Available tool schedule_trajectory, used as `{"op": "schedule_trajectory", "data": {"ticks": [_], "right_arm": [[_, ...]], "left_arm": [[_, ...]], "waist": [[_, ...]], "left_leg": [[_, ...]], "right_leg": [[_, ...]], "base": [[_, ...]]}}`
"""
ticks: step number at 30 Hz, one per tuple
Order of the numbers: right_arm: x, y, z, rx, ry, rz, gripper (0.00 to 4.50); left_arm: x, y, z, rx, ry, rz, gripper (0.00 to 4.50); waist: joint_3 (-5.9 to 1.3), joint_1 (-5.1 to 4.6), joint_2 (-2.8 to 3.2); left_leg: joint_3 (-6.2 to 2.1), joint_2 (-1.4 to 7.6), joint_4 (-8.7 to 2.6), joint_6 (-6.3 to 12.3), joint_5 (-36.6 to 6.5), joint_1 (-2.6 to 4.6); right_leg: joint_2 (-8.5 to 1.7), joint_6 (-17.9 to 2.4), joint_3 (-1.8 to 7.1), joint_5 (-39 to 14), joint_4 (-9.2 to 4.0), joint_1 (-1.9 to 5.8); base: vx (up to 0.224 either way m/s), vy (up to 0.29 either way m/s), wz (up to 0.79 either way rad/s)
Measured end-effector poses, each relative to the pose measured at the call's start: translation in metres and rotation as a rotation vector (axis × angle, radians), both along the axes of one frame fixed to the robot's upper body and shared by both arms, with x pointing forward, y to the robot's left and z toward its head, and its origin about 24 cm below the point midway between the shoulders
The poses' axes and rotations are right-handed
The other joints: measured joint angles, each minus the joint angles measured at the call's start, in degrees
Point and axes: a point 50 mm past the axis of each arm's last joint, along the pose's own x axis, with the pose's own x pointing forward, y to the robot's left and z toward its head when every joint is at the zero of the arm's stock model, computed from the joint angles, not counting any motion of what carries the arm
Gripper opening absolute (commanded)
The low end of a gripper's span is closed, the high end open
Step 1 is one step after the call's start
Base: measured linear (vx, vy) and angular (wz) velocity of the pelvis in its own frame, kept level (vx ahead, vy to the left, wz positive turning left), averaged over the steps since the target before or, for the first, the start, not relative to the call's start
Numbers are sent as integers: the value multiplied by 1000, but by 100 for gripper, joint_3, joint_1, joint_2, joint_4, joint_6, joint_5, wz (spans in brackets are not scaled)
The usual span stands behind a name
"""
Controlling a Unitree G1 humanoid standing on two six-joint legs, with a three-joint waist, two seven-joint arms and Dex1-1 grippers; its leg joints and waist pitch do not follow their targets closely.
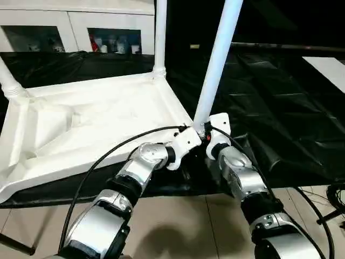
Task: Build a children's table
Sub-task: Rotate leg to tighten
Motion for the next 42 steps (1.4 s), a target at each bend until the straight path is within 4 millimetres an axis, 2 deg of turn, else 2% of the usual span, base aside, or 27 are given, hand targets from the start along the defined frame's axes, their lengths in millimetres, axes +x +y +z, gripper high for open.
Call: {"op": "schedule_trajectory", "data": {"ticks": [5,6,10,11,12,13,15,18,19,21,24,26,29,31,33,36,42], "right_arm": [[1,-7,2,-20,-13,-6,264],[1,-9,2,-24,-19,-2,264],[-4,-16,4,-10,-44,18,264],[-5,-18,4,-7,-48,20,320],[-6,-20,5,-4,-53,27,334],[-7,-21,6,3,-59,34,334],[-8,-21,12,30,-86,53,353],[-11,-25,22,46,-133,71,380],[-13,-28,24,40,-146,67,398],[-17,-35,25,26,-156,57,410],[-23,-38,26,29,-161,56,426],[-27,-39,29,30,-172,58,443],[-34,-46,31,11,-179,51,448],[-51,-53,28,-5,-161,40,448],[-75,-60,16,-10,-108,11,448],[-89,-64,8,-4,-67,-30,448],[-85,-67,16,9,-103,-108,448]], "left_arm": [[-2,34,4,38,-41,-51,0],[-2,46,6,46,-44,-49,0],[-6,74,18,9,-38,-56,0],[-6,78,22,-14,-40,-52,0],[-6,83,27,-42,-44,-42,0],[-6,85,32,-73,-45,-32,0],[-2,88,43,-142,-62,10,34],[7,95,54,-254,-113,192,48],[10,99,55,-267,-127,247,77],[11,105,58,-292,-142,334,85],[10,104,58,-336,-162,416,88],[8,103,55,-342,-177,478,115],[5,103,50,-334,-194,588,121],[-2,103,44,-316,-236,714,121],[-14,109,35,-328,-279,853,121],[-26,113,27,-299,-313,920,121],[-35,98,29,-327,-319,921,121]], "waist": [[9,33,16],[14,40,23],[27,45,41],[27,46,42],[27,43,42],[30,41,46],[35,25,55],[40,14,70],[40,14,70],[42,7,74],[54,9,94],[58,7,104],[58,15,103],[55,31,100],[56,27,91],[59,-37,89],[58,-111,88]], "left_leg": [[0,1,-3,-1,0,-5],[1,1,-3,-1,0,-7],[4,3,1,-1,1,-26],[4,3,1,-1,1,-32],[6,1,2,-1,1,-33],[6,0,4,0,1,-35],[9,-3,3,2,-1,-40],[9,0,0,4,-3,-36],[8,2,-2,4,-3,-35],[8,2,-3,3,-2,-30],[9,2,2,2,-1,-27],[8,1,4,2,-1,-27],[6,2,2,1,-1,-27],[6,2,0,2,-2,-27],[6,2,1,13,-11,-33],[6,2,1,12,-10,-43],[1,-1,1,11,-10,-36]], "right_leg": [[-2,-4,0,2,0,-4],[-3,-3,2,2,-3,-4],[-7,11,7,-11,-8,-12],[-7,11,7,-18,-8,-16],[-7,9,7,-27,-7,-16],[-6,9,6,-32,-7,-18],[-4,0,6,-38,-5,-25],[5,-5,3,-42,-2,-27],[7,-4,2,-44,-2,-27],[8,-2,3,-44,-1,-26],[7,-2,7,-44,-1,-23],[7,-1,7,-43,2,-23],[8,1,5,-43,2,-21],[8,18,6,-54,-4,-14],[7,34,6,-68,-9,-9],[8,36,6,-68,-7,-19],[7,72,10,-79,-6,-15]], "base": [[0,0,0],[0,0,0],[0,0,0],[0,0,0],[0,0,0],[0,0,0],[0,0,0],[0,0,0],[0,0,0],[0,0,0],[0,0,0],[0,0,0],[0,0,0],[0,0,0],[0,0,0],[0,0,0],[0,0,0]]}}
